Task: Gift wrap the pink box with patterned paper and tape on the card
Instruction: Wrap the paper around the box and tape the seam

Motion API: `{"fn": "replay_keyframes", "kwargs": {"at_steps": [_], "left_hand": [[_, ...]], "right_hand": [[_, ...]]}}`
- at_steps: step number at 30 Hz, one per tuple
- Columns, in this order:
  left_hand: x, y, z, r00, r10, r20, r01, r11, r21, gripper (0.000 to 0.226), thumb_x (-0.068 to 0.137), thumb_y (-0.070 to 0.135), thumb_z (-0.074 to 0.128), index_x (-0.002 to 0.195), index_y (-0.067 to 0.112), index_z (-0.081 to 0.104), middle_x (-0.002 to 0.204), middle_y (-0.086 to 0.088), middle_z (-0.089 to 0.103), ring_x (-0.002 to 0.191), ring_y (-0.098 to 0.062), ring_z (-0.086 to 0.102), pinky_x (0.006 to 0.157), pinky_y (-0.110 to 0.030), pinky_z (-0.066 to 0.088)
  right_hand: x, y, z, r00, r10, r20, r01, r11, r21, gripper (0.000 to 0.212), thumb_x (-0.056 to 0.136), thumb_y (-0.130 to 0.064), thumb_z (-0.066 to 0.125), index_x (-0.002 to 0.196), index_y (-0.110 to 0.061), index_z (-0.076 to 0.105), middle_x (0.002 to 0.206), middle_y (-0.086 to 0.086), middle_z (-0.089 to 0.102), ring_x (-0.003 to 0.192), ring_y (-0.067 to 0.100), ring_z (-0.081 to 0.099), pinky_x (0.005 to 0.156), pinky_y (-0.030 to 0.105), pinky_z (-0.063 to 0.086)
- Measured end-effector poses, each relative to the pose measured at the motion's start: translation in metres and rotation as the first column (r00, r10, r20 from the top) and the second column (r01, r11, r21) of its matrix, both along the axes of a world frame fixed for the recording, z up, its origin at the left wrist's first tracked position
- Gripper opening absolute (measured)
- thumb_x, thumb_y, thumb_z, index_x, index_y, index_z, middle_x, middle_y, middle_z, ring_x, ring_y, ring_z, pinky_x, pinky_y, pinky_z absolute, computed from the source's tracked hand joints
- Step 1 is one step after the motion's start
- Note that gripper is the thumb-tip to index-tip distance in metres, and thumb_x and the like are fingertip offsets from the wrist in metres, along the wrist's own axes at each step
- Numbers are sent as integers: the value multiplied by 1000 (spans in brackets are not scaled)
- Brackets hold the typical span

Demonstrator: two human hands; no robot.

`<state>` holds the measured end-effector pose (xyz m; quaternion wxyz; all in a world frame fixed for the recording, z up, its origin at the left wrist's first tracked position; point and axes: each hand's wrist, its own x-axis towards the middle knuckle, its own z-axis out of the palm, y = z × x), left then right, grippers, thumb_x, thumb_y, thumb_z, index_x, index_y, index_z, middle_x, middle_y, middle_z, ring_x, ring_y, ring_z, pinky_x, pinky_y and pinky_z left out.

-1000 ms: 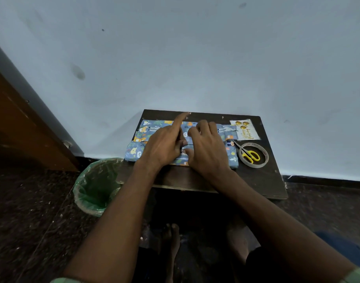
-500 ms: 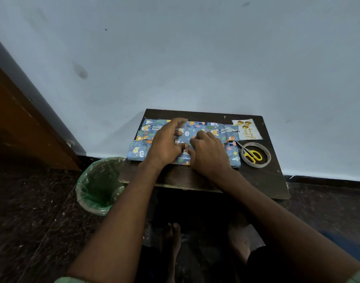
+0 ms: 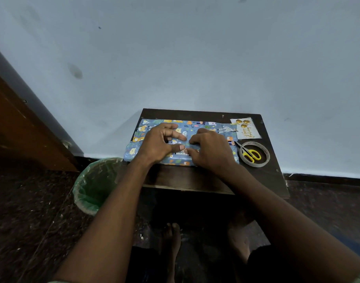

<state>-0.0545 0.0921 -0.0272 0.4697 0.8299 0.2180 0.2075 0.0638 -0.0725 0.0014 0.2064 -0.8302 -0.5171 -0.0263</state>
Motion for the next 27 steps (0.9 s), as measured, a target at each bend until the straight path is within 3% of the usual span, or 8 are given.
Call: {"fn": "replay_keyframes", "kwargs": {"at_steps": [2,7,13,18,23,27], "left_hand": [[-1,3,0,1000,-27,7,27,999,-25,33,75,17,97,103,30,85,140,7,64,125,-8,65,103,-28,56],[-3,7,0,997,-80,12,80,997,-12,33,77,13,95,107,21,85,143,4,62,127,-2,61,86,-5,47],[-4,12,-3,994,-114,2,114,993,-10,33,77,15,95,107,26,85,144,5,62,122,10,61,90,-7,47],[-6,13,-3,992,-123,36,125,990,-71,34,77,8,94,108,20,85,144,4,63,128,5,60,93,-10,49],[-6,14,-3,992,-126,18,127,990,-64,34,76,8,94,104,25,86,144,7,63,130,-2,61,99,-19,53],[-5,13,-3,995,-102,-19,102,995,4,31,77,11,94,103,25,86,145,7,62,129,-3,61,90,-10,49]], "right_hand": [[1,-2,-1,1000,18,11,-18,1000,-13,31,91,-43,72,105,-16,79,101,1,65,95,25,63,73,36,50],[4,-4,-3,998,60,34,-59,998,-32,33,94,-42,71,111,-16,79,110,2,67,106,26,63,78,38,53],[6,-5,-3,995,95,30,-95,995,9,34,92,-41,72,124,-32,69,114,-2,67,111,24,62,76,36,47],[7,-4,-5,997,74,26,-74,997,20,24,90,-41,74,109,-28,69,107,-4,66,103,24,63,71,33,39],[5,-3,-3,997,73,33,-73,997,-10,27,93,-42,71,116,-29,73,113,-4,65,110,22,62,75,35,49],[5,-3,-3,996,83,17,-82,996,-22,26,94,-39,72,114,-24,77,114,-2,66,113,21,59,81,39,54]]}}
